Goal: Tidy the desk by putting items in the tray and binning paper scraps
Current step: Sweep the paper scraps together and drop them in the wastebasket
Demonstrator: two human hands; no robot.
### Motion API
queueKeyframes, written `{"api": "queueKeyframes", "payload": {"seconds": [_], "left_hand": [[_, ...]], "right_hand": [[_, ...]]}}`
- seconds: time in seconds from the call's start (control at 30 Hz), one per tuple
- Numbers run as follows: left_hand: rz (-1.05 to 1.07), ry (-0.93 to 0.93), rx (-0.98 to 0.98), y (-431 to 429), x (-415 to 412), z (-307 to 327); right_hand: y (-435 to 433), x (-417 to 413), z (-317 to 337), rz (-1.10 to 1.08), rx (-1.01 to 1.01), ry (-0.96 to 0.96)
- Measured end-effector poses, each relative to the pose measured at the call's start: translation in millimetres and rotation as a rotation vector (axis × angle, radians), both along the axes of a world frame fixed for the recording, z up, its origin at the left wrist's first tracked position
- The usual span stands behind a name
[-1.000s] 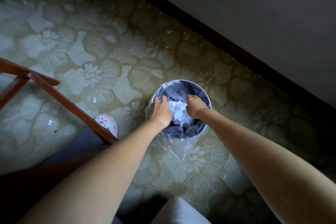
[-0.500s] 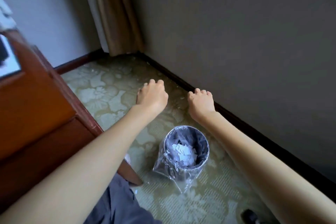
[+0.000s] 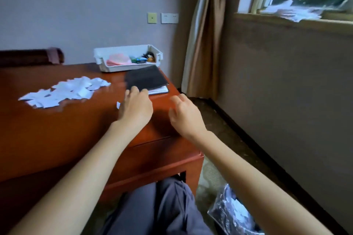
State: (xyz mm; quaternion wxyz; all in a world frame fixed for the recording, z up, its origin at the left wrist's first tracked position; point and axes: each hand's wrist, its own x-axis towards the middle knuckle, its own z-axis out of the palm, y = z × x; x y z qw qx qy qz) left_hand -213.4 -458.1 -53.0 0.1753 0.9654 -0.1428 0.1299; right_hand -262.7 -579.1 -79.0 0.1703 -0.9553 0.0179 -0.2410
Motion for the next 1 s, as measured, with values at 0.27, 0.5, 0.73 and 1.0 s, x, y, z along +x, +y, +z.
{"api": "queueKeyframes", "payload": {"seconds": [0.27, 0.5, 0.73, 1.0], "left_hand": [[0.283, 0.104, -0.076, 119.6, 38.3, -21.1], [0.431, 0.055, 0.012, 174.3, 96.3, -33.1], [0.513, 0.289, 0.048, 193.6, 155.4, -47.9], [0.416, 0.109, 0.077, 192.5, 156.1, -50.9]], "right_hand": [[111.7, 65.0, -15.5, 0.425, -0.065, 0.240], [144.4, 138.6, -12.1, 0.366, -0.082, 0.019], [157.8, 209.7, -21.6, 0.233, 0.063, 0.319], [173.8, 243.7, -22.6, 0.402, -0.028, 0.353]]}}
